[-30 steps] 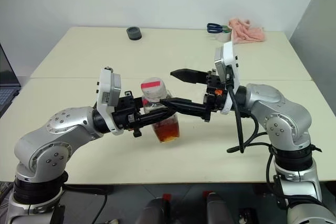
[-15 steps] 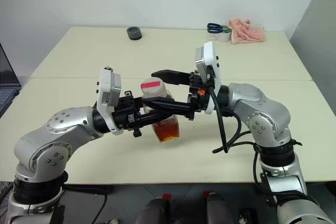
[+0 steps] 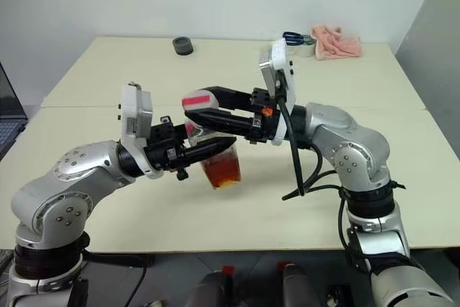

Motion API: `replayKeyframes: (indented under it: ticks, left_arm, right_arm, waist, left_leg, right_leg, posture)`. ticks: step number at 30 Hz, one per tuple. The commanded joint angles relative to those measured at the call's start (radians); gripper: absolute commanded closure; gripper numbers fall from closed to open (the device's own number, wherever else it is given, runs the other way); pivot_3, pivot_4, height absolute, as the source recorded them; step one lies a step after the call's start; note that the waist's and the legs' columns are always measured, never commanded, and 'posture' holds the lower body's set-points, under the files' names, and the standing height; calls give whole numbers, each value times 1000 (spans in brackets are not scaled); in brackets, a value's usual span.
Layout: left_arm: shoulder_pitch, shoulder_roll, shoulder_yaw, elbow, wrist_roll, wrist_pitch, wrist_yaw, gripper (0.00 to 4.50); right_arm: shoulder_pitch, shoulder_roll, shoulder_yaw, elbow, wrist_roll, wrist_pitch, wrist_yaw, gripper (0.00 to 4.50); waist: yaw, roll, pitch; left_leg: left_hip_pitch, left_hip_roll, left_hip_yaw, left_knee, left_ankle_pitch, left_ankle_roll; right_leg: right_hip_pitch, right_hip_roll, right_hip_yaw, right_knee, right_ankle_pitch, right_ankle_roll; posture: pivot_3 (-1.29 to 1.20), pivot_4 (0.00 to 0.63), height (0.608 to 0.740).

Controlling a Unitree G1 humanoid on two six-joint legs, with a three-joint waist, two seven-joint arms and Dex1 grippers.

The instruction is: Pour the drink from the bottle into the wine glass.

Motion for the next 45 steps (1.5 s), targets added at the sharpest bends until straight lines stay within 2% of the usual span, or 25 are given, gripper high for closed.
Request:
replayKeyframes:
  ticks: [1,4,7,10,14,17,19,24,27,32,36,38,45]
  left_arm:
    - [16,6,-28,-43,-15,3,-22,2684]
    - [14,6,-31,-41,-15,1,-23,2684]
    - [15,6,-34,-39,-13,-1,-26,2684]
    - [12,6,-35,-36,-10,-2,-29,2684]
    - [13,8,-31,-40,-11,-1,-28,2684]
    - [27,14,-22,-52,-15,2,-24,2684]
    - [40,20,-12,-62,-16,3,-17,2684]
    - [67,18,3,-72,-15,0,3,2684]
    - [63,2,-6,-69,-10,-3,21,2684]
    - [46,-14,-23,-63,0,-6,29,2684]
    - [37,-10,-17,-69,-8,2,34,2684]
    - [41,-7,-12,-70,-4,2,40,2684]
    - [51,-6,-7,-84,-9,2,56,2684]
  right_arm:
    - [-18,-90,-39,16,-152,-222,96,2675]
    - [-21,-82,-64,49,-120,-202,77,2675]
    - [-58,-40,-139,76,10,-70,-20,2675]
    - [-54,-57,-125,53,-16,-75,1,2675]
    - [-31,-60,-166,42,35,0,-67,2675]
    - [51,-102,-194,-6,39,29,-91,2675]
    - [158,-132,-230,-61,49,57,-130,2675]
    - [476,-144,-240,-188,-122,-48,-268,2675]
    - [647,-78,-181,-202,-256,-140,-364,2675]
    - [729,-11,-32,-101,-416,-231,-396,2675]
    - [716,41,4,36,-499,-283,-436,2675]
    - [706,17,23,88,-555,-336,-413,2675]
    - [699,17,-24,119,-542,-379,-381,451]
  waist:
    - [2,0,0]
    - [1,0,0]
    - [1,0,0]
    - [-2,0,0]
    - [-1,0,0]
    - [3,0,0]
    - [6,0,0]
    - [5,-1,0]
    - [0,-1,0]
    - [-8,0,0]
    - [-6,0,0]
    - [-4,0,0]
    - [0,0,0]
  left_leg:
    - [0,0,0,0,0,0]
    - [0,-1,1,0,0,0]
    - [0,0,1,0,0,0]
    - [0,1,0,0,0,0]
    - [0,1,1,0,0,0]
    - [0,0,1,0,0,0]
    - [-1,0,0,0,0,0]
    - [-2,-1,1,0,0,0]
    - [0,0,2,0,0,0]
    - [3,3,4,-1,0,0]
    - [3,3,4,-1,0,0]
    - [3,2,5,-1,0,0]
    - [3,1,5,0,0,0]
  right_leg:
    - [0,0,0,0,0,0]
    - [0,-1,0,-1,0,0]
    - [0,-1,0,0,0,0]
    - [0,1,0,1,0,0]
    - [0,0,1,0,0,0]
    - [0,0,0,0,0,0]
    - [0,-1,0,-1,0,0]
    - [0,-2,2,-1,0,0]
    - [1,0,2,-1,0,0]
    - [1,4,4,1,0,0]
    - [1,3,4,1,0,0]
    - [1,2,5,0,0,0]
    - [1,2,5,0,0,1]
  posture:
    - [0,150,740]
    - [0,150,740]
    - [0,150,740]
    - [0,150,740]
    - [0,150,740]
    - [0,150,740]
    - [0,150,740]
    - [0,150,740]
    - [0,150,740]
    - [0,150,740]
    - [0,150,740]
    - [0,150,740]
    - [0,150,740]
